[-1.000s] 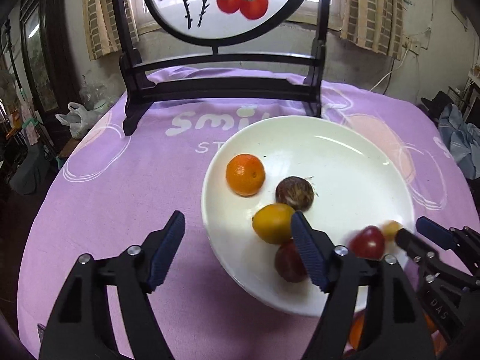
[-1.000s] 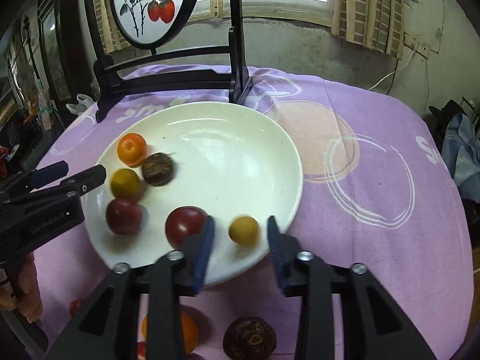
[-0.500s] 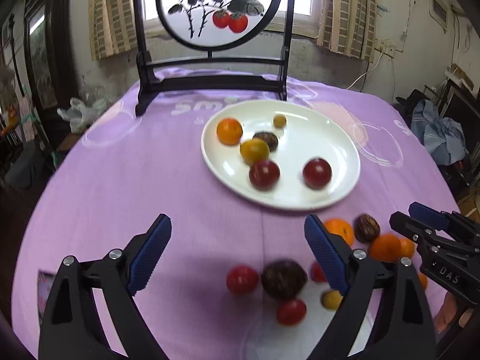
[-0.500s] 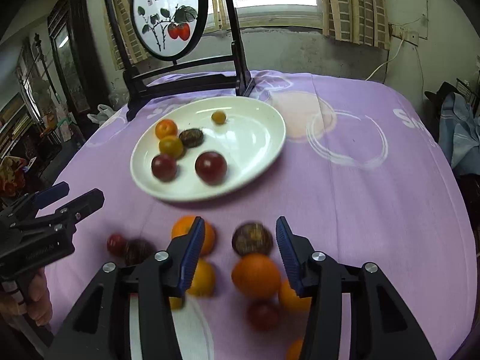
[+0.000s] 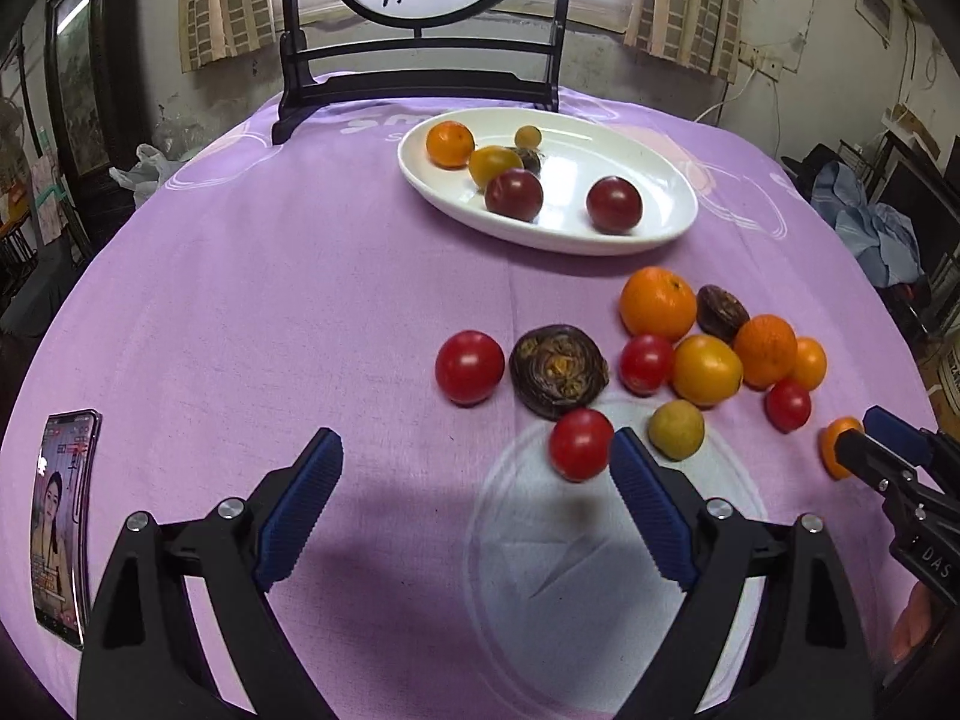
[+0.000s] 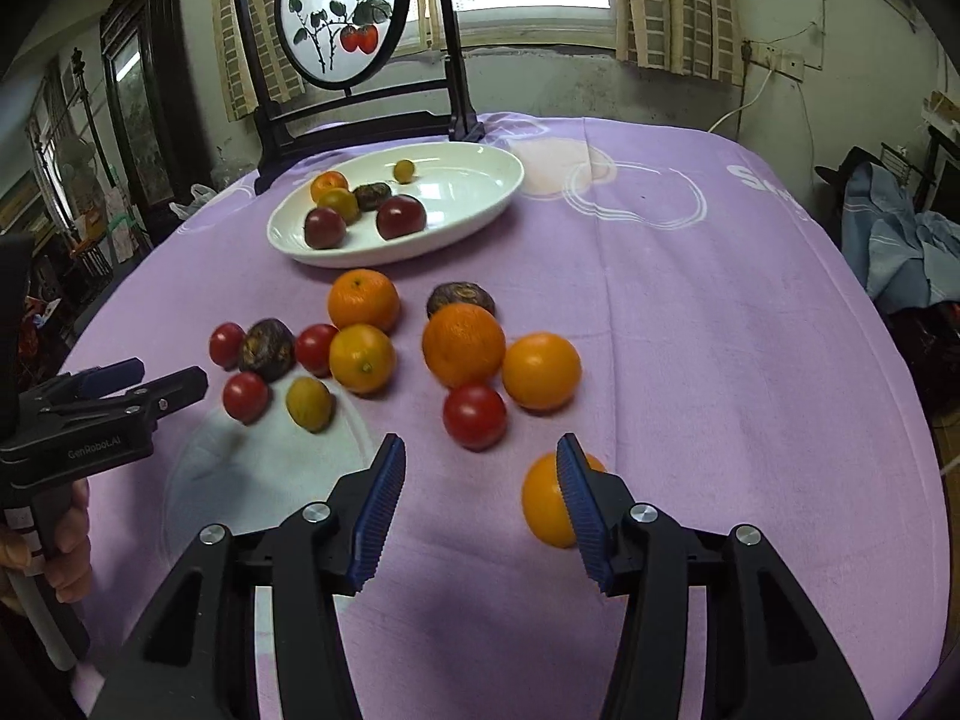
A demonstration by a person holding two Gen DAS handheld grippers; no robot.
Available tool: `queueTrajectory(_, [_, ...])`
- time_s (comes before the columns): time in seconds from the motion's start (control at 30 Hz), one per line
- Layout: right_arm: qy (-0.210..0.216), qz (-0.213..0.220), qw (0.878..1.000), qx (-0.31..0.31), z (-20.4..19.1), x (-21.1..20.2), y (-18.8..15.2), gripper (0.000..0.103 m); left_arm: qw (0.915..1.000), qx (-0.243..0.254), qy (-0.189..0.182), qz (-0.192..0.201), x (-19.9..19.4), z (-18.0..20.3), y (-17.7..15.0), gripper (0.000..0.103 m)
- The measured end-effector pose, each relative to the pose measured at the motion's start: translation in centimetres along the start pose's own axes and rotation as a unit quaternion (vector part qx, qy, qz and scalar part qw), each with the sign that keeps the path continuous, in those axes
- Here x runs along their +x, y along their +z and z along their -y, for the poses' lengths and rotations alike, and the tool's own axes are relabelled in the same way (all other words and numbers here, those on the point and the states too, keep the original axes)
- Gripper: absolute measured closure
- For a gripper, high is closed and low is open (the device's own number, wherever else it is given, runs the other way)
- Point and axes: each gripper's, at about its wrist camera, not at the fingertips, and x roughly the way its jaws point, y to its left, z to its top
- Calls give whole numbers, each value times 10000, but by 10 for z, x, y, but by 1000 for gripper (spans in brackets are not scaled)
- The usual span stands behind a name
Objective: Organize fruits
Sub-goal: 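Grasp the orange tangerine with the right tool, then grasp the red tomato with the left tool while the right tool holds the tangerine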
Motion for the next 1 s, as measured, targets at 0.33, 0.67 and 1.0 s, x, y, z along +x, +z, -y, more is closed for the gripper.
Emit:
queueTrajectory(0.33, [-334, -426, 9983, 236, 23, 24, -14, 49, 9998, 115, -76, -123, 18, -1, -4, 15])
queueTrajectory(0.67, [-399, -401, 9982, 214, 22, 27, -16, 67, 9991, 417, -72, -1, 22, 8, -5, 15])
queueTrajectory(1.0, [174, -179, 9996, -152, -6, 5, -17, 67, 9982, 514, -197, -245, 27, 21, -5, 32])
